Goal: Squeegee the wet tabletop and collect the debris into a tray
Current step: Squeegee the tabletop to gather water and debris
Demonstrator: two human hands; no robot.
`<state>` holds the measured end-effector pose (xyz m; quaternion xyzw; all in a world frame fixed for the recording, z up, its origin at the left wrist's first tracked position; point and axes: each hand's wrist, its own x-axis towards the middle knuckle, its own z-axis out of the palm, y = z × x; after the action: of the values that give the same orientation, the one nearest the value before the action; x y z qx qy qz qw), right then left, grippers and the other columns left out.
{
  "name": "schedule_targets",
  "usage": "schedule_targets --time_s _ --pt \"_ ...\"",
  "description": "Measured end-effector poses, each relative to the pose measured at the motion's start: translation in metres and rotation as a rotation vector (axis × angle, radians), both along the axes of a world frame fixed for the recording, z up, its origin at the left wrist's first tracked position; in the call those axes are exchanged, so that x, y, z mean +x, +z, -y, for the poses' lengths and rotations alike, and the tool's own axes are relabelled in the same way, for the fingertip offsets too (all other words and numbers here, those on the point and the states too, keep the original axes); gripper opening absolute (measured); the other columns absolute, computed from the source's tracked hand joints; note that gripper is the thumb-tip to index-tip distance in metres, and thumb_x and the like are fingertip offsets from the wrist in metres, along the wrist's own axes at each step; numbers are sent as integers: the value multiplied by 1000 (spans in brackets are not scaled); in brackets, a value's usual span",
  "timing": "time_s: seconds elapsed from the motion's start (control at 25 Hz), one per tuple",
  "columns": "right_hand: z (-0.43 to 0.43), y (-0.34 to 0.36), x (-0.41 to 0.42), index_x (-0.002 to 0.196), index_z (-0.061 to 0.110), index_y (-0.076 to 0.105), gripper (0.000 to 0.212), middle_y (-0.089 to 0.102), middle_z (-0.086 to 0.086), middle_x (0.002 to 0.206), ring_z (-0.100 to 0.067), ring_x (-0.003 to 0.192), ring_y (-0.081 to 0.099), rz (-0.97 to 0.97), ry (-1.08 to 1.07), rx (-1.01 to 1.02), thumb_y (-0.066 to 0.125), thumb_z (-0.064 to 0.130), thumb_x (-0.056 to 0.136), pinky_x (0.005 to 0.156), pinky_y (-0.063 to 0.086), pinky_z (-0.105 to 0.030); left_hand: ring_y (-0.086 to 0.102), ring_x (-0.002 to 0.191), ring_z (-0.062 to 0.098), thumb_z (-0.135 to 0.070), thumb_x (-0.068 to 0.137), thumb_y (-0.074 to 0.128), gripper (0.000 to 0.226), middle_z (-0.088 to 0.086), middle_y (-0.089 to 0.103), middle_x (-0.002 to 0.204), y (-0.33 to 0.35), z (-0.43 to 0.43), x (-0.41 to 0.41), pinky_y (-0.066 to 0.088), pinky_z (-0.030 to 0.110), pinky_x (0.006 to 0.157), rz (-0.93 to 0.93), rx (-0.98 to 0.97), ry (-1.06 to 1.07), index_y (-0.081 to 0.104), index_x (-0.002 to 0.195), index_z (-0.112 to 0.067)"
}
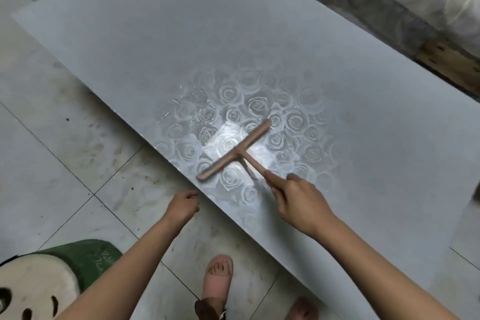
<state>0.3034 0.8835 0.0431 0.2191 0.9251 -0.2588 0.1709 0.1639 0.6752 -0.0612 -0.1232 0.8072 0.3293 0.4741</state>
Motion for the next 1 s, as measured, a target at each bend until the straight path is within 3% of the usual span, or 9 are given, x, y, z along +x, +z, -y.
schedule_targets --time_s 0.12,0.24,0.36,0.6,0.8,1.0 --pt "-4 9 -29 138 52 31 44 52 -2 87 -31 86 56 -30 2 29 34 34 99 74 47 -39 53 80 21 2 89 48 34 5 58 84 -1 -3 -8 38 25 61 43 44 26 60 118 -10" --pt "-3 40 20 133 63 14 46 47 9 75 -22 77 57 65 -35 93 31 42 96 63 44 -33 57 83 22 -2 89 49 35 7 60 87 -3 4 -20 40 27 67 56 49 30 57 123 -11" --pt "22 34 18 137 62 12 52 45 7 78 -22 76 55 110 -78 48 32 35 98 63 39 -30 59 86 25 -5 91 48 39 9 60 93 -4 11 -24 41 27 74 65 15 4 52 130 -9" --pt "38 14 -90 142 47 30 47 44 -3 87 -33 89 54 27 -62 13 33 29 99 73 44 -36 56 113 29 -7 93 42 42 13 56 129 9 17 -30 44 32 93 -2 -69 -81 49 134 -9" --pt "11 53 37 131 57 39 36 50 8 77 -12 75 55 17 -228 -67 36 46 98 69 46 -26 53 117 24 -10 90 44 42 6 53 133 38 -9 -15 42 30 91 -228 -90 -370 51 131 -12" --pt "-50 69 186 120 55 49 37 67 9 101 -10 106 62 201 -399 46 59 35 91 85 43 -18 42 128 27 -9 91 40 41 11 41 141 48 -66 7 37 33 101 -412 -75 -735 46 132 -8"
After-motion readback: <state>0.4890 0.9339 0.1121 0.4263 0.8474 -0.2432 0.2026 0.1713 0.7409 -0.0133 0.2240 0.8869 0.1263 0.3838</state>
